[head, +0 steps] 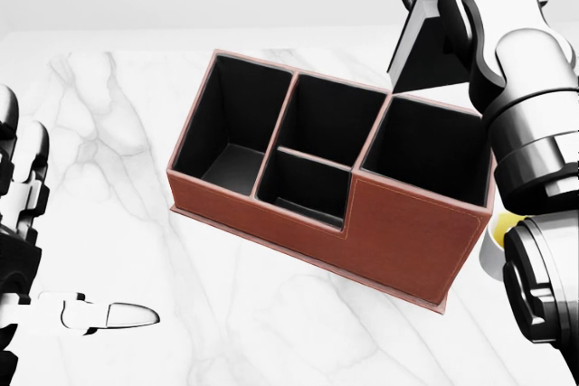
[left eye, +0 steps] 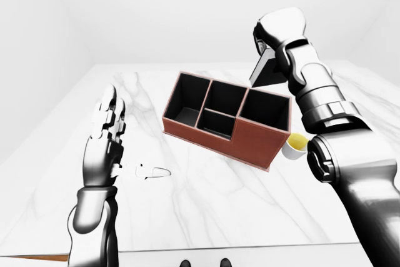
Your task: Pick up the book and place it in the right compartment of the caddy.
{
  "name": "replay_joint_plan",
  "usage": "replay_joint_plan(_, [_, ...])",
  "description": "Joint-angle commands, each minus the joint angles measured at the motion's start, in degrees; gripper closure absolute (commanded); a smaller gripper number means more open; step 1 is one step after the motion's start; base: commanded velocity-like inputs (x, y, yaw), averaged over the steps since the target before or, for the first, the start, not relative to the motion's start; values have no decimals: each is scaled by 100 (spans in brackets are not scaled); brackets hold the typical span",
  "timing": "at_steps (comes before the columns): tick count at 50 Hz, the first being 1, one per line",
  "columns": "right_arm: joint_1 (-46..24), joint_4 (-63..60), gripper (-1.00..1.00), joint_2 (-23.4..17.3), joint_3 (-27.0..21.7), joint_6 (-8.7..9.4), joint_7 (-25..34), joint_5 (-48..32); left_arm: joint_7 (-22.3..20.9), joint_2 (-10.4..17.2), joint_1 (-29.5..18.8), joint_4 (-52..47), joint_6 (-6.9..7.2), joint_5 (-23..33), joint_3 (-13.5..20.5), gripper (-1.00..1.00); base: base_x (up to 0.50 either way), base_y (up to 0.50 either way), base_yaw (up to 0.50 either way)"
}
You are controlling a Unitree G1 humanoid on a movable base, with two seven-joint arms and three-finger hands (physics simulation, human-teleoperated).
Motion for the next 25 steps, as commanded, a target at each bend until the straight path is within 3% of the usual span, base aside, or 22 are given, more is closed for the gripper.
replay_joint_plan(1, [-85, 410, 100, 20, 68, 0, -498, -204, 1, 1, 10, 104, 0, -7, 7, -100, 0, 0, 0])
replay_joint_plan(25, [149, 739, 100, 163, 145, 0, -703, -302, 29, -1, 33, 256, 0, -12, 0, -100, 0, 0, 0])
